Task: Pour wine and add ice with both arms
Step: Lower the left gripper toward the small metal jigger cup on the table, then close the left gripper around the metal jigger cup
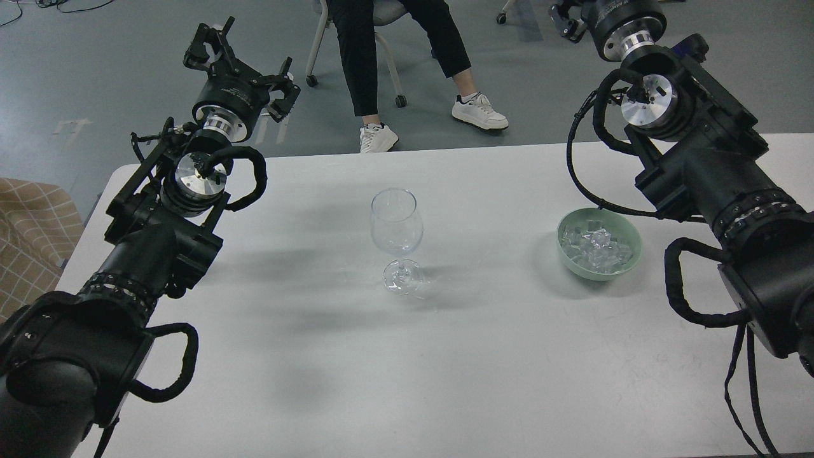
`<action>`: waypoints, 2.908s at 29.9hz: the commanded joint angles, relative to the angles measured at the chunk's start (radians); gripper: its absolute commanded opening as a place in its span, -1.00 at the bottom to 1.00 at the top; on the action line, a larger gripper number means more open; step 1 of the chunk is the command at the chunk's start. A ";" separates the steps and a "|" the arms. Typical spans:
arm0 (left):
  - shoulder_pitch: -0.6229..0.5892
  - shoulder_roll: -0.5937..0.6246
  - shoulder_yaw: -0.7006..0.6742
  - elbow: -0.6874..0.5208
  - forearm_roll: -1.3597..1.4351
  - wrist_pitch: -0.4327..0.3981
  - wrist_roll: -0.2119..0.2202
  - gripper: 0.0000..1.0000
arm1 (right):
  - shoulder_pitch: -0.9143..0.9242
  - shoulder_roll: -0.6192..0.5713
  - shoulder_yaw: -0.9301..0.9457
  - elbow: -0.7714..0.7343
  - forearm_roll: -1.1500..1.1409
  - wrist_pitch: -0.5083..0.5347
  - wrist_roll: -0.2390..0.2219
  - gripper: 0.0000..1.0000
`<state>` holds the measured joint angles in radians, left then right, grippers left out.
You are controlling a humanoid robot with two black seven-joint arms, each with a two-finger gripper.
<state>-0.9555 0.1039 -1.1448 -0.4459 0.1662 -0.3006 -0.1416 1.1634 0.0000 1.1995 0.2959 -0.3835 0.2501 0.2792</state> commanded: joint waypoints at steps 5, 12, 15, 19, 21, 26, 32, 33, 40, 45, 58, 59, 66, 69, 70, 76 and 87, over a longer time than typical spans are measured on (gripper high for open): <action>0.000 0.007 0.005 -0.001 0.001 0.001 -0.003 0.95 | -0.007 0.000 -0.001 0.000 -0.002 -0.005 0.006 1.00; 0.003 0.008 0.003 -0.049 -0.005 0.020 0.022 0.95 | -0.007 0.000 -0.001 0.000 -0.002 -0.005 0.006 1.00; 0.015 0.017 0.007 -0.128 -0.007 0.020 0.045 0.95 | -0.008 0.000 -0.003 0.000 -0.002 -0.003 0.006 1.00; 0.030 0.040 -0.004 -0.154 -0.060 0.044 0.048 0.93 | -0.030 0.000 -0.001 0.003 -0.002 -0.002 0.006 1.00; 0.037 0.056 0.000 -0.157 -0.095 0.044 0.051 0.93 | -0.034 0.000 -0.001 0.003 -0.002 -0.002 0.006 1.00; 0.165 0.137 0.011 -0.319 -0.139 0.054 0.060 0.92 | -0.050 0.000 -0.001 0.003 -0.002 -0.002 0.006 1.00; 0.328 0.264 0.000 -0.514 -0.239 0.106 0.060 0.92 | -0.073 0.000 -0.003 0.003 -0.005 -0.002 0.006 1.00; 0.381 0.301 0.000 -0.578 -0.266 0.107 0.060 0.92 | -0.079 0.000 -0.003 0.003 -0.006 -0.002 0.008 1.00; 0.717 0.483 -0.068 -0.956 -0.416 0.109 0.059 0.92 | -0.093 0.000 -0.003 0.003 -0.006 -0.002 0.008 1.00; 0.998 0.505 -0.216 -1.122 -0.432 0.109 0.060 0.91 | -0.099 0.000 -0.005 0.012 -0.006 -0.002 0.008 1.00; 1.236 0.355 -0.253 -1.139 -0.430 0.189 0.065 0.45 | -0.183 -0.003 -0.005 0.086 -0.008 -0.006 0.008 1.00; 1.242 0.330 -0.253 -1.136 -0.427 0.192 0.065 0.34 | -0.192 -0.008 -0.003 0.086 -0.008 -0.006 0.008 1.00; 1.215 0.235 -0.256 -0.976 -0.424 0.179 0.073 0.14 | -0.205 -0.034 -0.003 0.095 -0.008 -0.006 0.008 1.00; 1.195 0.223 -0.256 -0.964 -0.422 0.178 0.074 0.14 | -0.205 -0.037 -0.003 0.095 -0.008 -0.006 0.008 1.00; 1.180 0.221 -0.256 -0.949 -0.422 0.178 0.074 0.14 | -0.205 -0.041 -0.003 0.095 -0.008 -0.008 0.008 1.00; 1.066 0.204 -0.256 -0.820 -0.424 0.173 0.083 0.00 | -0.214 -0.045 -0.003 0.097 -0.008 -0.008 0.008 1.00; 0.974 0.200 -0.256 -0.699 -0.428 0.109 0.114 -0.13 | -0.219 -0.051 -0.001 0.095 -0.011 -0.011 0.008 1.00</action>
<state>0.0370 0.3044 -1.3996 -1.1524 -0.2588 -0.1930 -0.0279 0.9452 -0.0468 1.1966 0.3916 -0.3924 0.2407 0.2869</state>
